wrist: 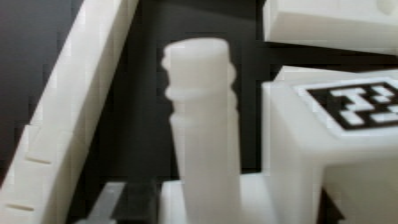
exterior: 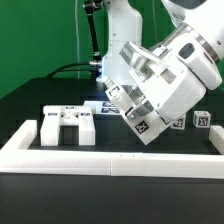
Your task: Assemble chair
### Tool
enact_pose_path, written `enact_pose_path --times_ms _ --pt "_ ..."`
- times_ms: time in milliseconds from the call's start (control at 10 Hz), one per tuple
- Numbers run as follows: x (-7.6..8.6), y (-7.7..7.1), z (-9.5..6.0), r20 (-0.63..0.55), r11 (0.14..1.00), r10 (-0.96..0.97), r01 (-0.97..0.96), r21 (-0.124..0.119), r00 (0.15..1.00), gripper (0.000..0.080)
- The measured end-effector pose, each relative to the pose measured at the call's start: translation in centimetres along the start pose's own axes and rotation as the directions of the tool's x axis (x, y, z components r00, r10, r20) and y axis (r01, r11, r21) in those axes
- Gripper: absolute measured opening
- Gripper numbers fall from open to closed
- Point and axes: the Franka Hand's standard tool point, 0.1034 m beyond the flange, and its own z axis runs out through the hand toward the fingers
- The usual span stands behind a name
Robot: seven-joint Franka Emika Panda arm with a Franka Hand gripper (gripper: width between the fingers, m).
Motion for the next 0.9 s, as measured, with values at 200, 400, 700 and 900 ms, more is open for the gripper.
enact_pose_path --times_ms 200,400,700,900 --pt "0.4 -0.2 0.1 -0.027 1.000 -0.002 0.002 -0.020 1.000 0.0333" --pt "0.7 -0.3 0.2 -0.032 1.000 -0.006 0.006 -0.018 0.999 0.0333" --pt "2.3 -1.1 0.2 0.081 1.000 -0.003 0.002 0.010 0.997 0.0333" --pt "3.2 -1.6 0.1 0.215 0.999 -0.021 0.013 0.037 0.976 0.0333"
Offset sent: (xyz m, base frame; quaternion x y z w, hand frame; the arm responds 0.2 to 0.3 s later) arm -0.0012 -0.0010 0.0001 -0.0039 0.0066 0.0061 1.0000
